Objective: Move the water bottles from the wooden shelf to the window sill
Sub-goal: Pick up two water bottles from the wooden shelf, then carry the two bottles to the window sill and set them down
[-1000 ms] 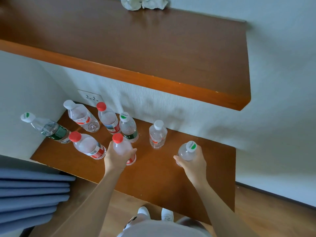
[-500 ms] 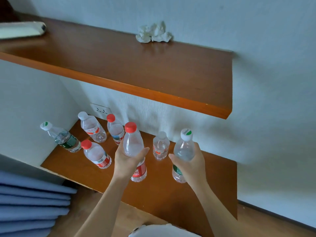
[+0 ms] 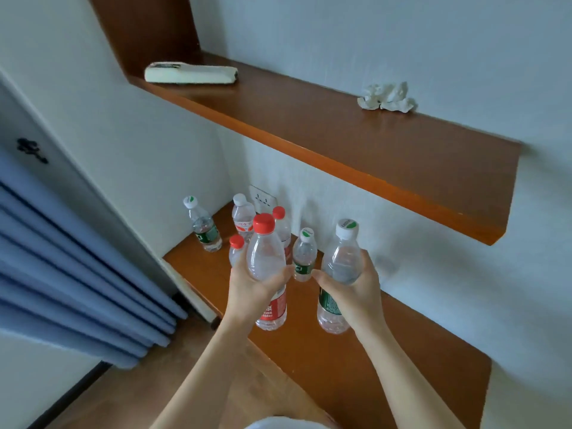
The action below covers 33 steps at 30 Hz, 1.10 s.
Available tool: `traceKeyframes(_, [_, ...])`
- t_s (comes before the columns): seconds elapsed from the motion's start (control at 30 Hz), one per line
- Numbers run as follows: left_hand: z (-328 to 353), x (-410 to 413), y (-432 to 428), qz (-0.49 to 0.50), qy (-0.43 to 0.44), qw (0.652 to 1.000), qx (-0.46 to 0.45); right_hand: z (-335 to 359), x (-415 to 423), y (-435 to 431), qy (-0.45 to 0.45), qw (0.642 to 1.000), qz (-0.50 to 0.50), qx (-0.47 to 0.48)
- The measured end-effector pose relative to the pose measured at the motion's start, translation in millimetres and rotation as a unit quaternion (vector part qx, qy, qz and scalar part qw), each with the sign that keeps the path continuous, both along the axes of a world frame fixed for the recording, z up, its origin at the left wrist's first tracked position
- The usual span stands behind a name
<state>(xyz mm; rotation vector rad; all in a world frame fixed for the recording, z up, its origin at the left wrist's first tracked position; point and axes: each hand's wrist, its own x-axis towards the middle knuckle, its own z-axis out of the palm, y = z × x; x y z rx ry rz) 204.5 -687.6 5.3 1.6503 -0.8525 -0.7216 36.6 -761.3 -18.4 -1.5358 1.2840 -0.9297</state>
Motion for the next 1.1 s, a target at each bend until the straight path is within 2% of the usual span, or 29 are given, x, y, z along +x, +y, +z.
traceKeyframes(0.23, [-0.6, 20.0, 87.6, 0.185, 0.015, 0.983, 0.003, 3.6, 54.5, 43.4, -0.017, 0.984, 0.175, -0.003])
traceKeyframes(0.57, [-3.4, 41.1, 248.1, 0.423, 0.023, 0.906, -0.003, -4.8, 145.6, 150.9, -0.04, 0.905, 0.423, -0.003])
traceKeyframes(0.9, [-5.8, 69.9, 356.1, 0.572, 0.022, 0.82, -0.024, 1.1, 231.8, 250.8, -0.035, 0.835, 0.548, -0.002])
traceKeyframes(1.1, [-14.2, 123.6, 407.3, 0.606, 0.014, 0.795, -0.032, -4.2, 302.6, 305.4, -0.023, 0.81, 0.586, 0.0])
